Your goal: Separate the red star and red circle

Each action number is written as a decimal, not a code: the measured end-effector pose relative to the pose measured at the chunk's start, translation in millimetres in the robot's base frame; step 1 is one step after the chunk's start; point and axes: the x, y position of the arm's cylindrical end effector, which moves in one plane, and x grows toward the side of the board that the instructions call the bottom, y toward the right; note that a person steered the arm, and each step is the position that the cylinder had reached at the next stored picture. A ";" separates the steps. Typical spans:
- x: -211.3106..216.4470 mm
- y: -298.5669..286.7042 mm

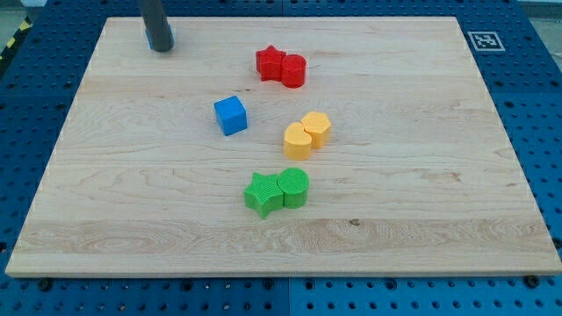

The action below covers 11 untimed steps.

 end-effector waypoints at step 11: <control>66.9 177.1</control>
